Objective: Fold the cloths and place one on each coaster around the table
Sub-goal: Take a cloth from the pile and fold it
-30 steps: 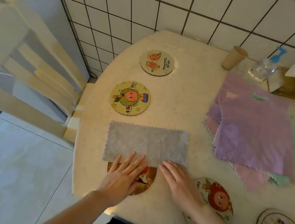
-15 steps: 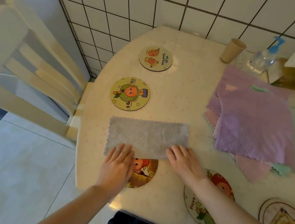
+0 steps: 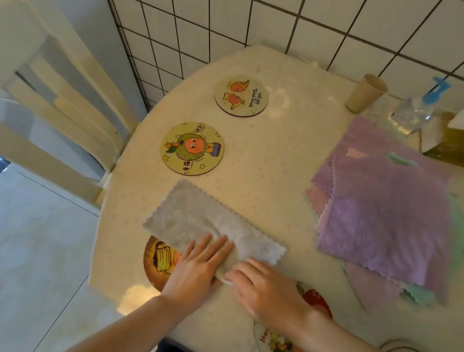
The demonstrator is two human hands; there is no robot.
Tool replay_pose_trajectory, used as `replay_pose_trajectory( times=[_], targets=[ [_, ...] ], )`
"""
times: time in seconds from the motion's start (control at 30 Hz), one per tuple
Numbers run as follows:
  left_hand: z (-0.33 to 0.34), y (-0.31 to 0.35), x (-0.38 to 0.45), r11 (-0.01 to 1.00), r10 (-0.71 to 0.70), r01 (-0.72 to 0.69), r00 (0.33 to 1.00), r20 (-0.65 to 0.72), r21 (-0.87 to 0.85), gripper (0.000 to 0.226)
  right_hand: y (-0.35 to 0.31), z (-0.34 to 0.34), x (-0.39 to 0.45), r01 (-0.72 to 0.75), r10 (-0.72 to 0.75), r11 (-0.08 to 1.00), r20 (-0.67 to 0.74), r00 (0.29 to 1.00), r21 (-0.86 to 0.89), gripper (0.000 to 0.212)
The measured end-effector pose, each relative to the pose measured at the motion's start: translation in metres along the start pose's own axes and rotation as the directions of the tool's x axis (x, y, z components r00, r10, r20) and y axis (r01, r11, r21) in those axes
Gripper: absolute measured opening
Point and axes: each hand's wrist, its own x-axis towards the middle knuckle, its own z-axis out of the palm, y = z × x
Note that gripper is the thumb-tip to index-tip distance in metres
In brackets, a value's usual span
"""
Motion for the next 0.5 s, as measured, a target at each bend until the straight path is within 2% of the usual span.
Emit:
replay_pose_trajectory(
  times=[0.07, 0.13, 0.2, 0.27, 0.33, 0.4, 0.5],
  targets=[
    [0.004, -0.004, -0.006, 0.996, 0.059, -0.058, 0.998, -0.012, 0.067, 0.061, 0.007, -0.008, 0.000, 0.047, -0.043, 0.993, -0.034, 0.998, 0.105, 0.017],
    [0.005, -0.009, -0.015, 0.983, 0.125, -0.120, 0.992, -0.028, 0.140, 0.067, 0.026, -0.008, -0.001, 0.010, -0.005, 0.993, -0.044, 0.999, 0.121, 0.025],
    [0.001, -0.016, -0.024, 0.962, 0.208, -0.195, 0.977, -0.048, 0.189, 0.067, 0.046, -0.005, -0.002, -0.020, 0.013, 0.998, 0.112, 0.994, 0.063, 0.065],
    [-0.004, -0.023, -0.035, 0.934, 0.285, -0.264, 0.957, -0.056, 0.240, 0.063, 0.058, 0.003, 0.001, 0.085, -0.077, 0.996, 0.302, 0.950, -0.015, 0.091],
    [-0.009, -0.029, -0.048, 0.890, 0.354, -0.331, 0.935, -0.017, 0.312, 0.052, 0.062, 0.013, 0.009, 0.234, -0.195, 0.970, 0.370, 0.909, -0.064, 0.094],
    [-0.011, -0.036, -0.061, 0.859, 0.371, -0.363, 0.927, 0.050, 0.360, 0.049, 0.064, 0.026, 0.015, 0.317, -0.252, 0.942, 0.395, 0.884, -0.109, 0.094],
    [-0.011, -0.041, -0.075, 0.927, 0.258, -0.272, 0.962, 0.085, 0.259, 0.049, 0.071, 0.039, 0.016, 0.349, -0.286, 0.935, 0.435, 0.854, -0.070, 0.095]
  ],
)
